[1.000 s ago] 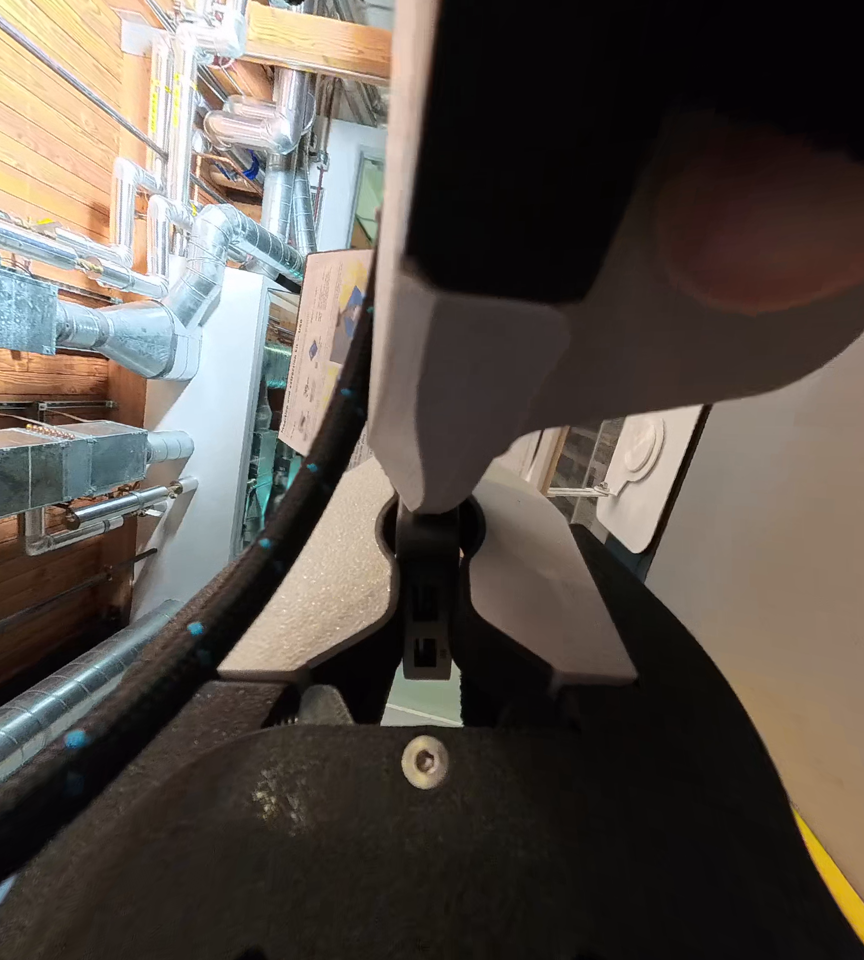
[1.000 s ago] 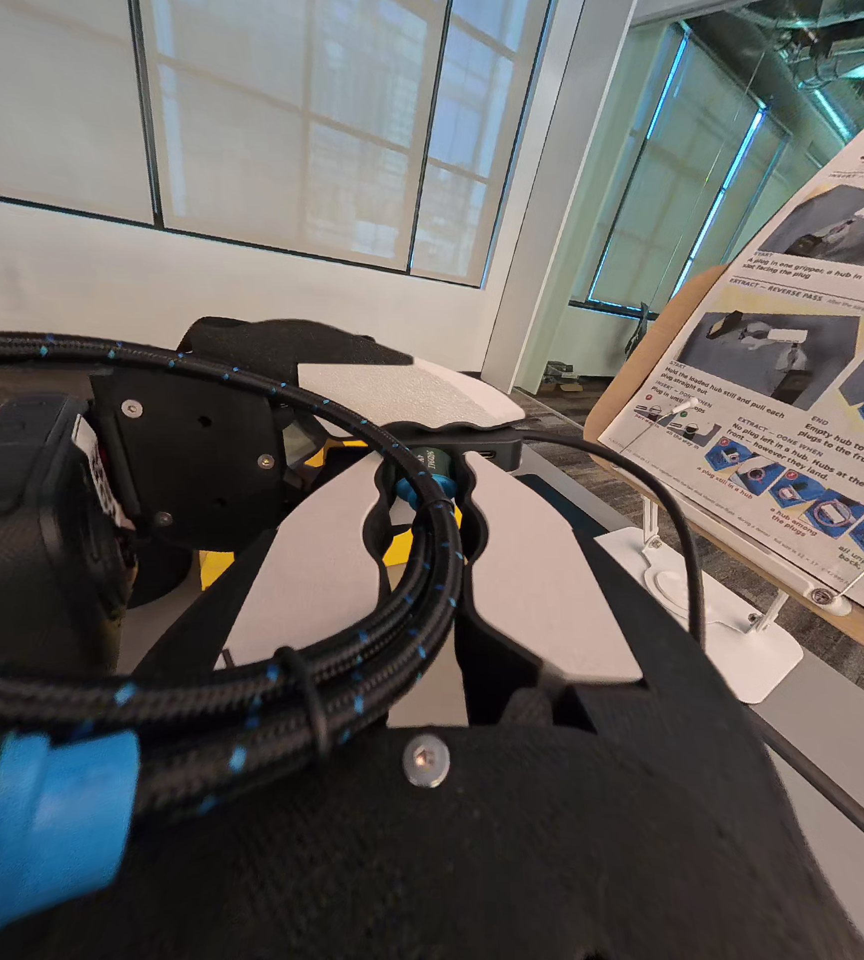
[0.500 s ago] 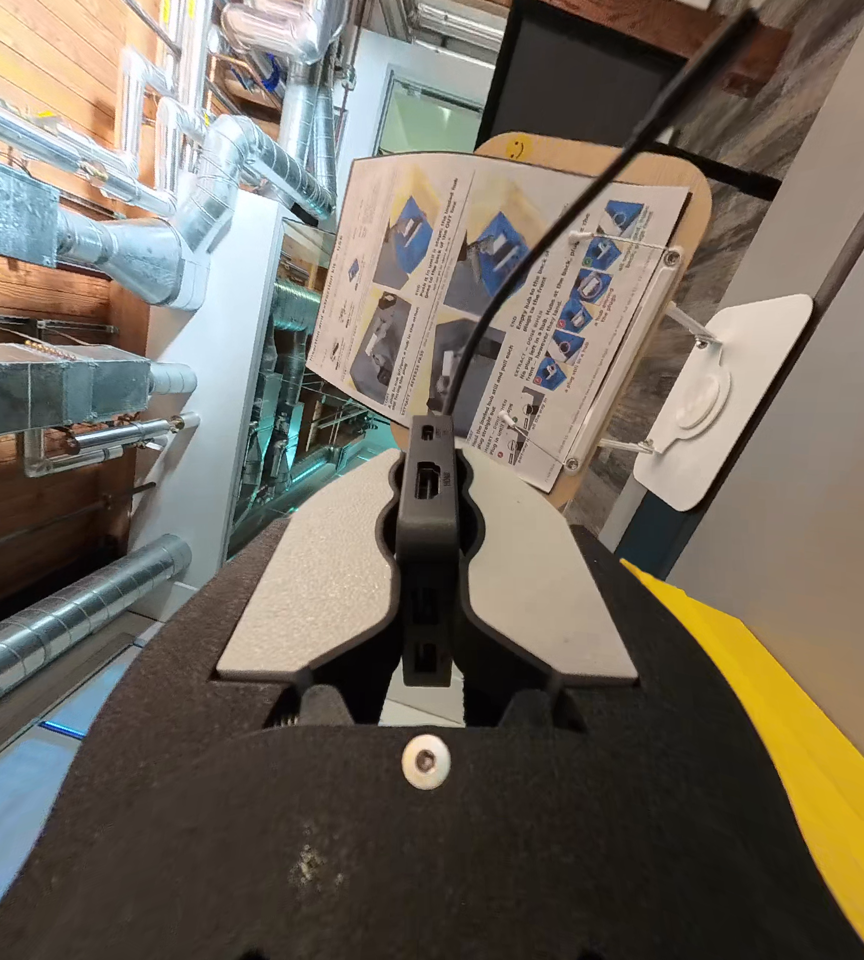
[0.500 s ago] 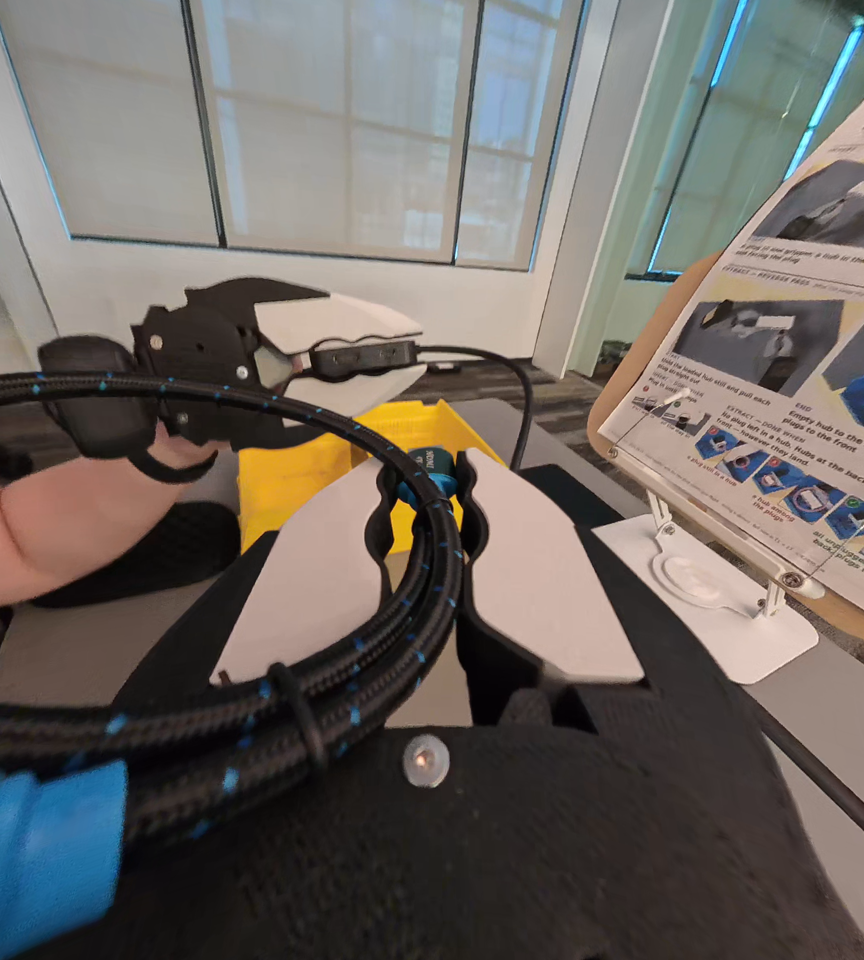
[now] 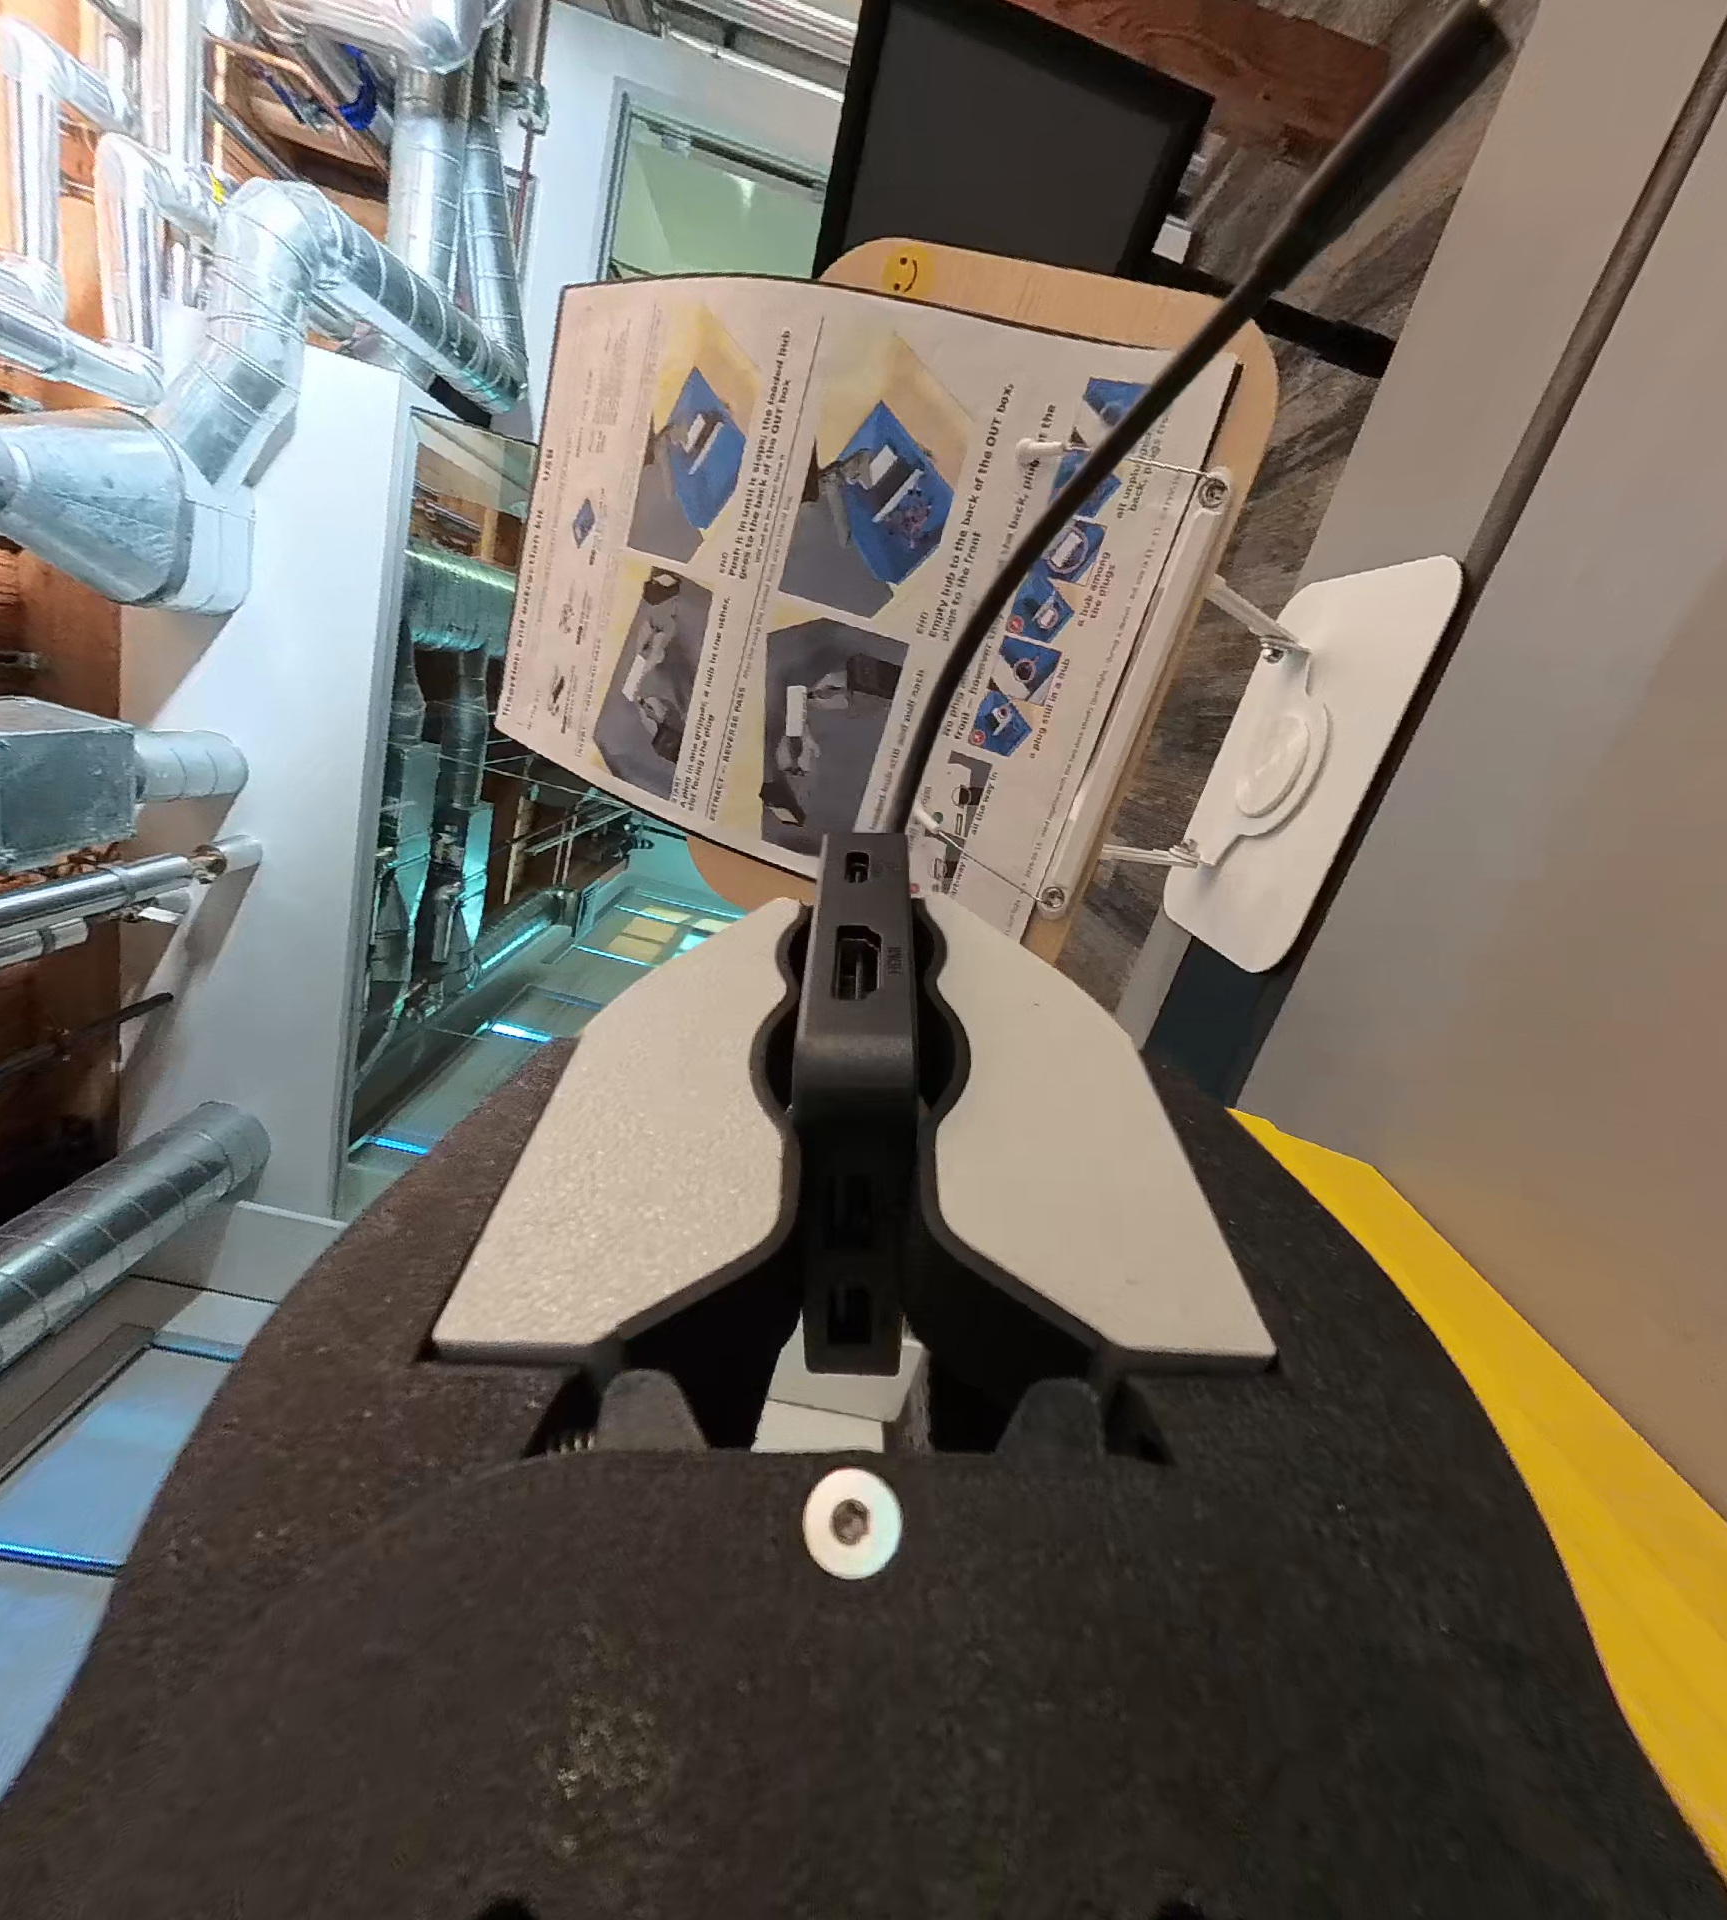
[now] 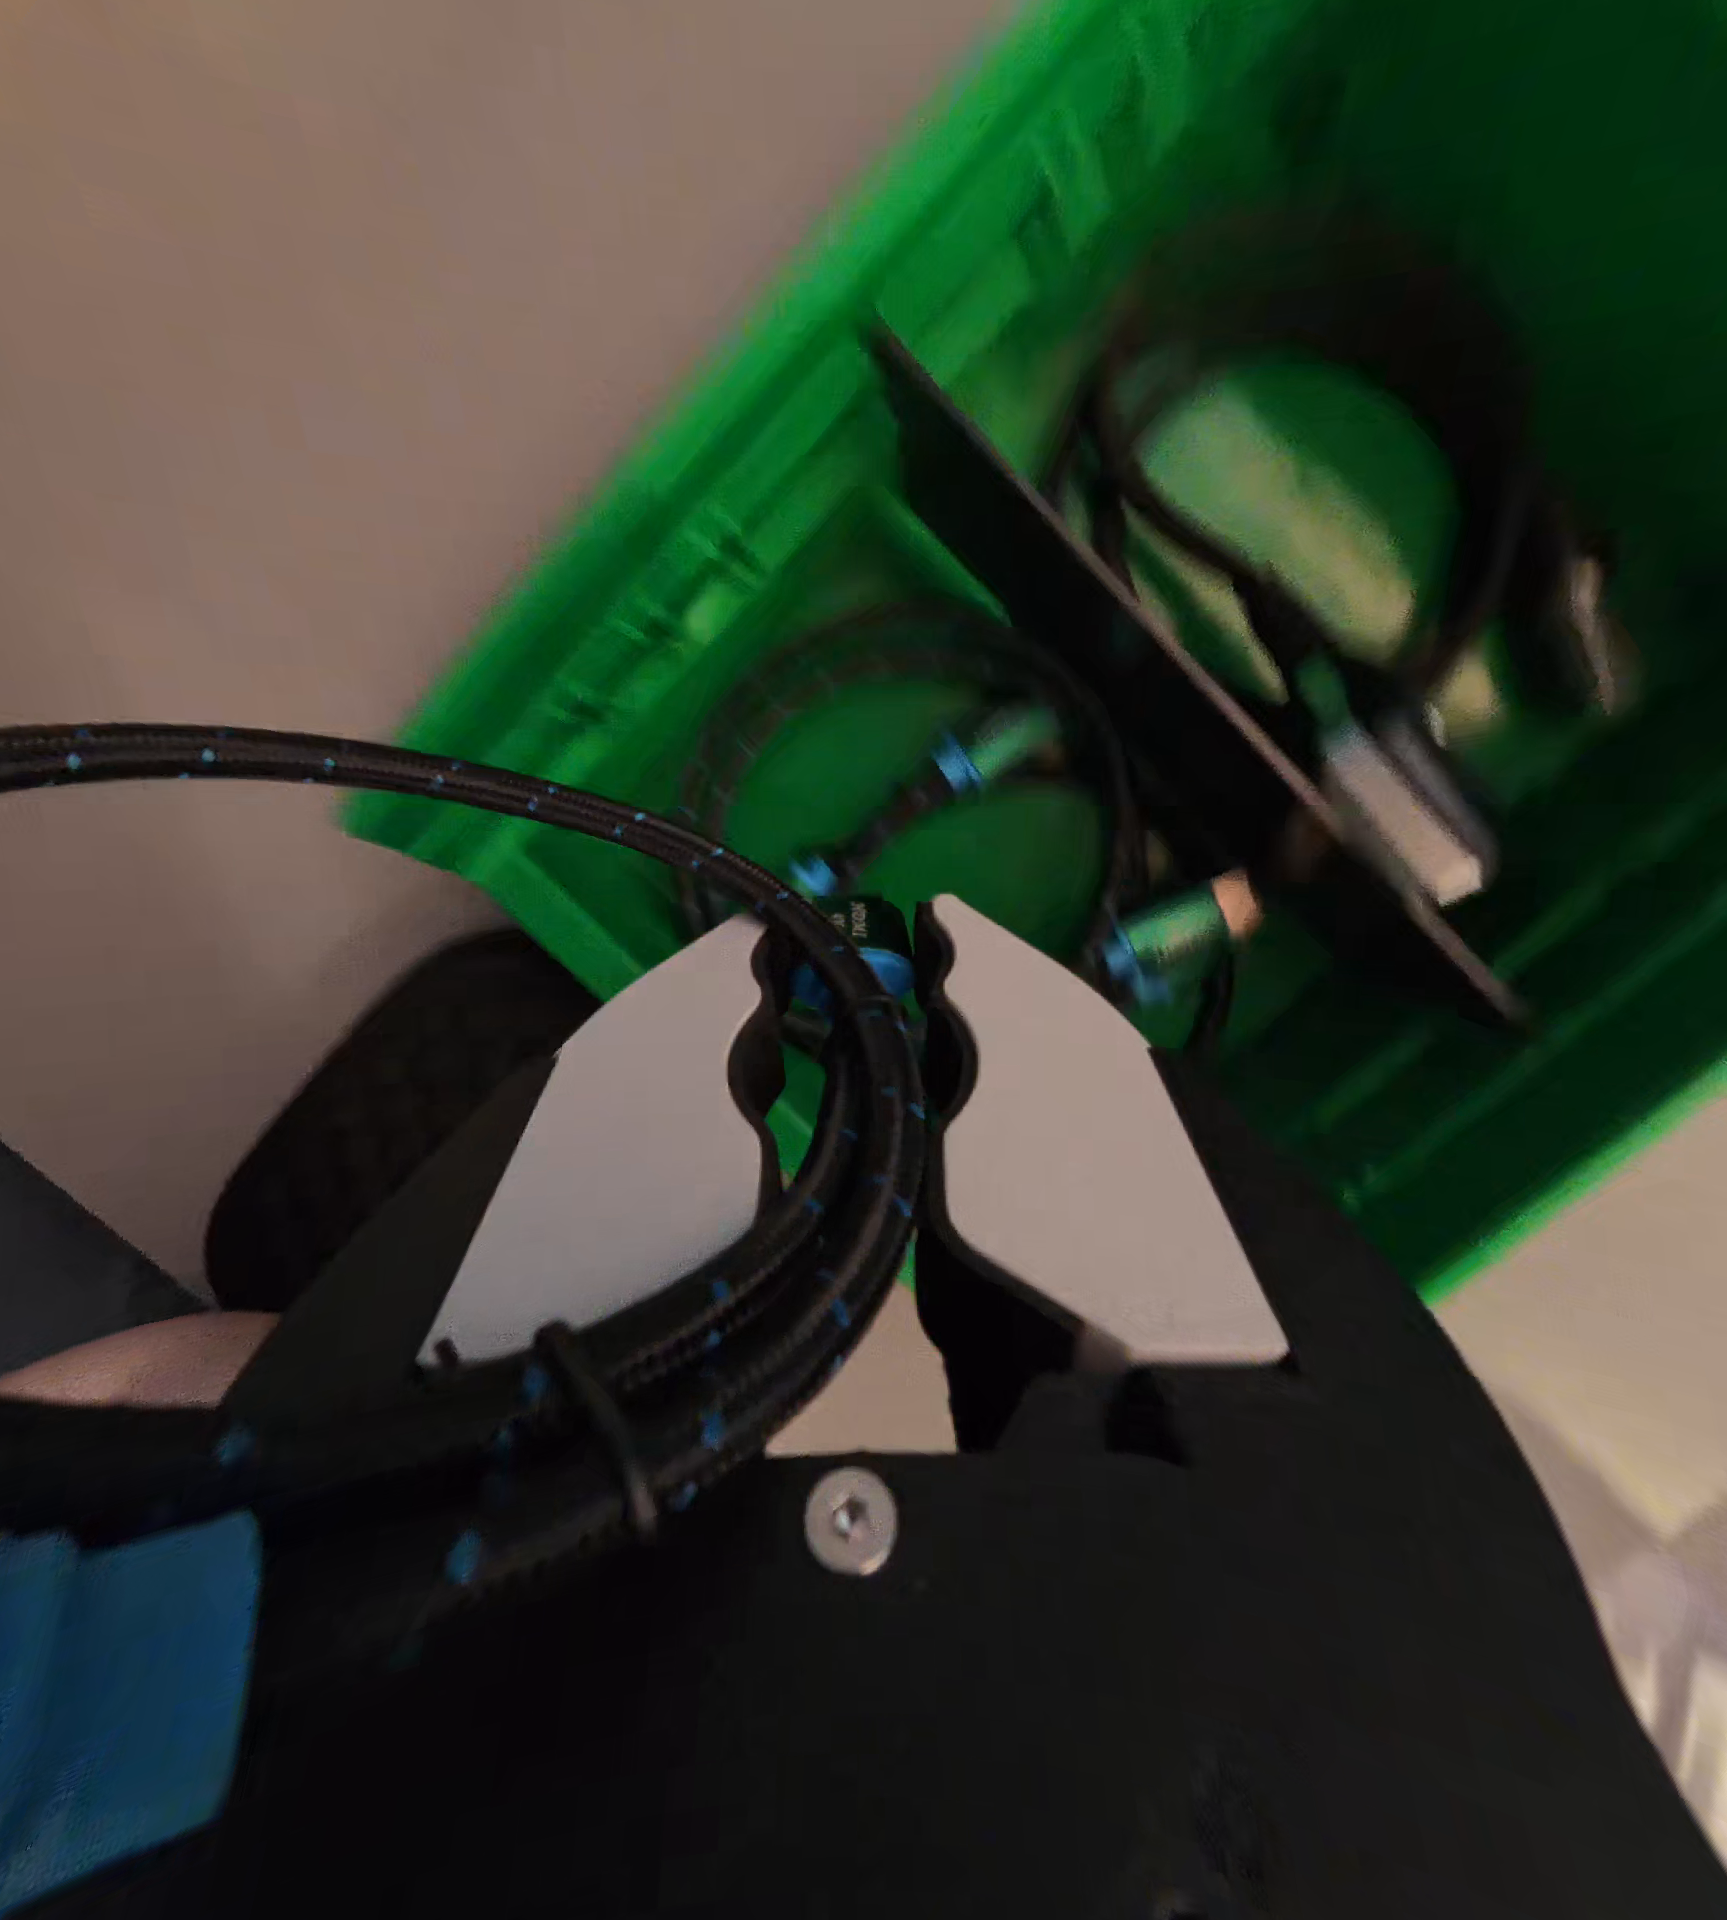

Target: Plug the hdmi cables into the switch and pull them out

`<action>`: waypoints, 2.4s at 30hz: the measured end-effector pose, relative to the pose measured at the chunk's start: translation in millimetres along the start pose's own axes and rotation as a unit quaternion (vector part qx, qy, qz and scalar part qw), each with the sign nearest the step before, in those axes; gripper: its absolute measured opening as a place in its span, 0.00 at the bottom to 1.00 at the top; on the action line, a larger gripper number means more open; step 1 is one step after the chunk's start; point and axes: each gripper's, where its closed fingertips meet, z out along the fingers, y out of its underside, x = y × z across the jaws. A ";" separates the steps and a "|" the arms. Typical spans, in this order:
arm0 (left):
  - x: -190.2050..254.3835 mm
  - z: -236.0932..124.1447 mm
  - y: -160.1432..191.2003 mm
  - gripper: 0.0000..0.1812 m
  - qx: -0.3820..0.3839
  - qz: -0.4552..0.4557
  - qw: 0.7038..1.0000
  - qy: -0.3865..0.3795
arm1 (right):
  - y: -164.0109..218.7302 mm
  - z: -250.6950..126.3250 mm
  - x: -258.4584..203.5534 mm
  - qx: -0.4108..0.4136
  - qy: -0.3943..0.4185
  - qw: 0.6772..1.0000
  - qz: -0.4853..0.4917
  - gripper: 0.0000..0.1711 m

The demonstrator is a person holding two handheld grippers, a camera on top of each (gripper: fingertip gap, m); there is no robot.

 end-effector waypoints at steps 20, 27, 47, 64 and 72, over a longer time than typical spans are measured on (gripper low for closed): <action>-0.1 -4.9 -4.2 0.09 0.003 0.001 1.000 0.008 | 26.7 27.6 41.2 -0.038 -0.007 0.992 0.117 0.23; 3.1 -4.6 -4.4 0.09 0.007 -0.006 1.000 0.020 | -12.5 -17.2 26.0 0.071 0.039 0.996 0.039 0.27; 48.4 -52.5 -88.5 0.09 0.249 -0.107 0.938 0.215 | -194.3 -90.9 -190.5 0.512 0.058 0.749 -0.417 0.22; 79.3 -64.6 -101.2 0.09 0.247 -0.063 0.927 0.275 | -183.4 -34.9 -284.9 0.448 0.033 0.692 -0.565 0.09; 73.4 -58.0 -93.4 0.11 0.236 -0.062 0.936 0.254 | -181.9 -42.5 -281.2 0.425 0.098 0.680 -0.589 0.09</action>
